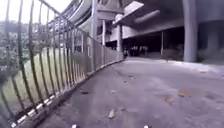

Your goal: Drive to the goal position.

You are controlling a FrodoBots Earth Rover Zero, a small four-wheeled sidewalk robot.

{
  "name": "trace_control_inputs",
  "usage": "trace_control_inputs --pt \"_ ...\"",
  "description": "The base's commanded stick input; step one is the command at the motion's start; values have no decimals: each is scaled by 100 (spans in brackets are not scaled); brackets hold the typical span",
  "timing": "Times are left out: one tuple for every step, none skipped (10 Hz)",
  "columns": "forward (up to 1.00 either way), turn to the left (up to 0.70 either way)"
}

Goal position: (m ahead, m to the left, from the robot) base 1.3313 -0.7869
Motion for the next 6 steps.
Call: trace_control_inputs --pt "70 0" --pt "70 0" --pt "70 0" --pt "70 0" --pt "70 -6" --pt "70 -29"
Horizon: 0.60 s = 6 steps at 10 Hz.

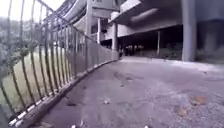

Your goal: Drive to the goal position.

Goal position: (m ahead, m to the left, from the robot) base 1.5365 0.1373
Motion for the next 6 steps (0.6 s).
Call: trace_control_inputs --pt "70 -35" --pt "70 -35" --pt "70 -23" --pt "70 -5" --pt "70 0" --pt "70 0"
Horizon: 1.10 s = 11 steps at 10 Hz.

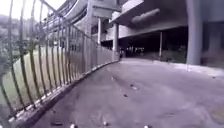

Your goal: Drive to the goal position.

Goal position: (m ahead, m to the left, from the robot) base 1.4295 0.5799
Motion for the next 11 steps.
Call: trace_control_inputs --pt "70 0" --pt "70 -11" --pt "70 -21" --pt "70 -31" --pt "70 -3" --pt "70 0" --pt "70 0" --pt "70 0" --pt "70 0" --pt "70 0" --pt "70 0"
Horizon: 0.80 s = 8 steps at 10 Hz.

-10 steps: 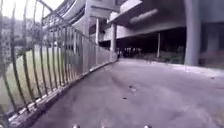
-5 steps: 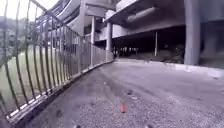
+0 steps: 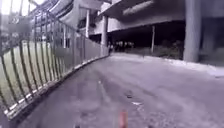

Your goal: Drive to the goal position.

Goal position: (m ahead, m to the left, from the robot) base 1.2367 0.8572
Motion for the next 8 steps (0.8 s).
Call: trace_control_inputs --pt "70 0" --pt "70 0" --pt "70 0" --pt "70 0" --pt "70 0" --pt "70 0" --pt "70 0" --pt "70 0"
